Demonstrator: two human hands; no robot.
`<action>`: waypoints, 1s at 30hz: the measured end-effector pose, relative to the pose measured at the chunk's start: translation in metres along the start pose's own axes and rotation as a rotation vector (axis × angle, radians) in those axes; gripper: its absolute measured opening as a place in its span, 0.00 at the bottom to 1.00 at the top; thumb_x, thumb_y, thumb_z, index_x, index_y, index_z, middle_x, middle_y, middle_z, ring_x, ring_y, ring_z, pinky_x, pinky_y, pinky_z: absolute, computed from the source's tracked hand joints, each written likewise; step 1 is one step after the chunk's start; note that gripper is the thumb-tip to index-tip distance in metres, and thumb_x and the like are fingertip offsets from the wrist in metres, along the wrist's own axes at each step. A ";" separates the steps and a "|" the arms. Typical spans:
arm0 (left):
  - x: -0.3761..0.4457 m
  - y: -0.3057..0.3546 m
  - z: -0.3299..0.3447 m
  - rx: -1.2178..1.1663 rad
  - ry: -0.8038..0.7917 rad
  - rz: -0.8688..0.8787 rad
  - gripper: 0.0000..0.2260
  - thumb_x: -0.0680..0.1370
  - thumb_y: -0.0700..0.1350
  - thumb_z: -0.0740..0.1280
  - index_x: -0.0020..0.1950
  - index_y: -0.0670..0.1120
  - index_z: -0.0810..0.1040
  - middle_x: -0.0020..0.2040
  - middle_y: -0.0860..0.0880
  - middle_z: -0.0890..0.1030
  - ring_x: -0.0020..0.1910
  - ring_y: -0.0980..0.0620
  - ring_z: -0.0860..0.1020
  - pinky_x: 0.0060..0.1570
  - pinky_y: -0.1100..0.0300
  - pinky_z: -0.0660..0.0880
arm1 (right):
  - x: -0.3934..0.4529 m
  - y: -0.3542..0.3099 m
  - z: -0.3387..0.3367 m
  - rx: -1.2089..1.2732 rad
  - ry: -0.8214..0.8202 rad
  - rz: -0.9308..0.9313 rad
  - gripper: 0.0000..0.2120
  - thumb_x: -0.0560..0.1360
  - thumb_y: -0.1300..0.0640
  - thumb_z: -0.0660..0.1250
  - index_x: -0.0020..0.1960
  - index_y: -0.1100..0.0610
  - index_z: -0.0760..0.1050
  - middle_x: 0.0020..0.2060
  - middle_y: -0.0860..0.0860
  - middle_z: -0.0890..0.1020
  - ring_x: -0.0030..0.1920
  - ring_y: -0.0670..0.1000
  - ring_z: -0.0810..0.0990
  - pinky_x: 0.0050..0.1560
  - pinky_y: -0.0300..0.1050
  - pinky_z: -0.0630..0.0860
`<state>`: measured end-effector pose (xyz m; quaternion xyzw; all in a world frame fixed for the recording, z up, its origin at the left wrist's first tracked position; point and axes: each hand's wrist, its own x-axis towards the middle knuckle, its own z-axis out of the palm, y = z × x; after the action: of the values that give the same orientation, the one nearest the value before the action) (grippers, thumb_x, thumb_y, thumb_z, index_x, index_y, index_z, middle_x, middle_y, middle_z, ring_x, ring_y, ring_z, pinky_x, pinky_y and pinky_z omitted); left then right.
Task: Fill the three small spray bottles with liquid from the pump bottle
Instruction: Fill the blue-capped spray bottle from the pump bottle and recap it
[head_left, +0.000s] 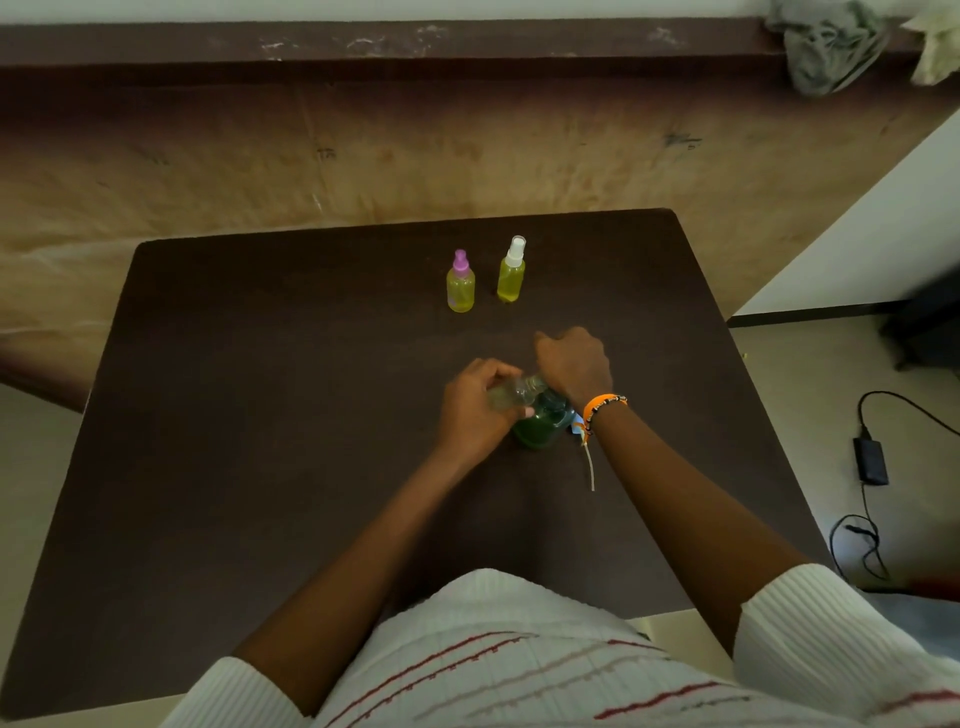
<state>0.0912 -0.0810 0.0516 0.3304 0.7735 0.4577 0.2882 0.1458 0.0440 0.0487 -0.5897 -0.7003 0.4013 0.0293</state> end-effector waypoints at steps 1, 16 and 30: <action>0.000 0.001 -0.001 -0.006 0.001 0.004 0.15 0.64 0.37 0.76 0.48 0.45 0.79 0.47 0.51 0.77 0.45 0.56 0.76 0.43 0.70 0.70 | 0.001 0.000 -0.002 0.003 -0.054 0.001 0.23 0.74 0.45 0.60 0.57 0.62 0.79 0.56 0.60 0.81 0.55 0.62 0.78 0.54 0.50 0.73; 0.002 0.000 0.001 0.028 0.004 0.000 0.15 0.63 0.37 0.76 0.48 0.45 0.80 0.45 0.52 0.77 0.46 0.54 0.76 0.46 0.63 0.72 | -0.006 -0.003 -0.002 0.048 -0.018 0.059 0.23 0.74 0.46 0.59 0.60 0.61 0.77 0.60 0.59 0.79 0.59 0.63 0.76 0.59 0.53 0.73; 0.003 -0.001 0.002 0.013 0.010 -0.026 0.15 0.63 0.36 0.76 0.47 0.45 0.79 0.47 0.50 0.78 0.47 0.52 0.78 0.47 0.63 0.73 | -0.009 -0.005 -0.001 0.040 0.030 0.054 0.23 0.75 0.45 0.61 0.60 0.62 0.76 0.59 0.60 0.78 0.58 0.63 0.77 0.59 0.54 0.74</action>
<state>0.0906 -0.0782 0.0496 0.3201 0.7821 0.4504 0.2882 0.1452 0.0365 0.0562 -0.6135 -0.6755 0.4070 0.0408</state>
